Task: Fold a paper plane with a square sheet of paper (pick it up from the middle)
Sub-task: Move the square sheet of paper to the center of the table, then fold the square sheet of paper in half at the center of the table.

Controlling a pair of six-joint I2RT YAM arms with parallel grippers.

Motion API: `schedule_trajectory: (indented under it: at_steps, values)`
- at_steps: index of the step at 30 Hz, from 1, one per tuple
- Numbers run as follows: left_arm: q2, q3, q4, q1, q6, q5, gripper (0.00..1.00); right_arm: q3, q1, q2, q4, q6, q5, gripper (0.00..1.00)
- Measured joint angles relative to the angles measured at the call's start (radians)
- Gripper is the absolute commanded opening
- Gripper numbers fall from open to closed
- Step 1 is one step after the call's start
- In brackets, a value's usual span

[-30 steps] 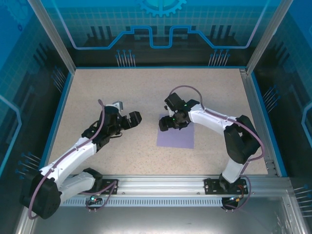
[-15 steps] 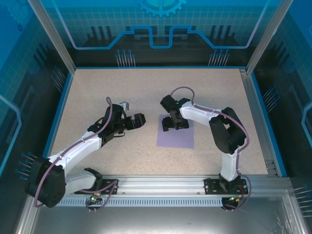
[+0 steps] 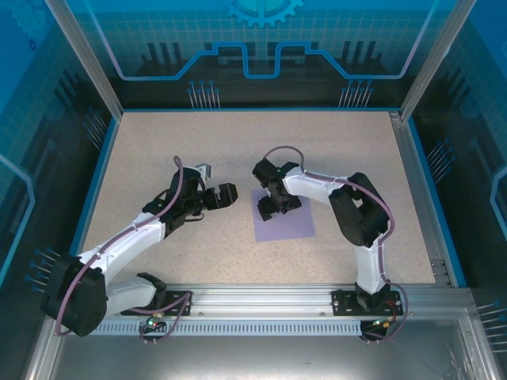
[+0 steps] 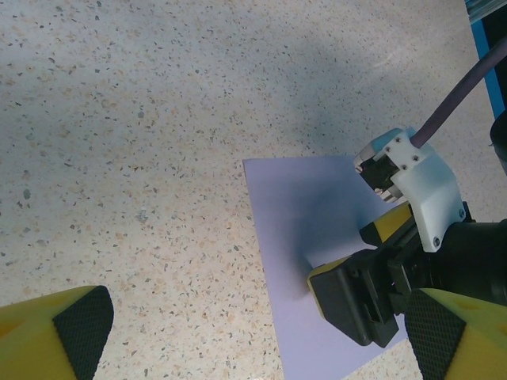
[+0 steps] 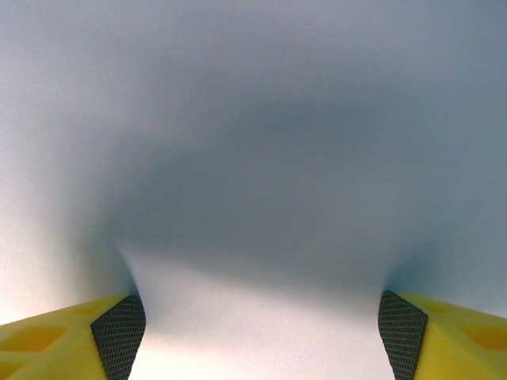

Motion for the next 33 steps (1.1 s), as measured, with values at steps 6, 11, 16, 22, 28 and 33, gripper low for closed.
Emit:
schedule_trajectory:
  at_steps: [6, 11, 16, 22, 28, 33]
  values:
    - [0.0, 0.0, 0.0, 0.0, 0.0, 0.0, 0.99, 0.008, 0.0, -0.007, -0.011, -0.006, 0.003, 0.96]
    - [-0.005, 0.0, 0.0, 0.0, -0.002, -0.009, 0.99, 0.012, -0.003, -0.075, -0.041, 0.076, 0.023, 0.99]
    - [-0.012, -0.002, 0.023, 0.016, -0.028, -0.009, 0.99, 0.012, -0.021, -0.124, -0.045, 0.149, 0.008, 0.99]
    - [0.023, -0.002, 0.037, 0.031, -0.036, 0.034, 0.99, 0.012, -0.027, -0.103, -0.056, 0.184, -0.015, 0.99]
    - [0.061, -0.002, 0.042, 0.031, -0.036, 0.091, 0.99, 0.016, -0.027, -0.071, -0.056, 0.167, -0.045, 0.99]
    - [0.067, -0.002, 0.062, 0.031, -0.043, 0.113, 0.99, 0.023, -0.027, -0.062, -0.073, 0.138, -0.056, 0.99]
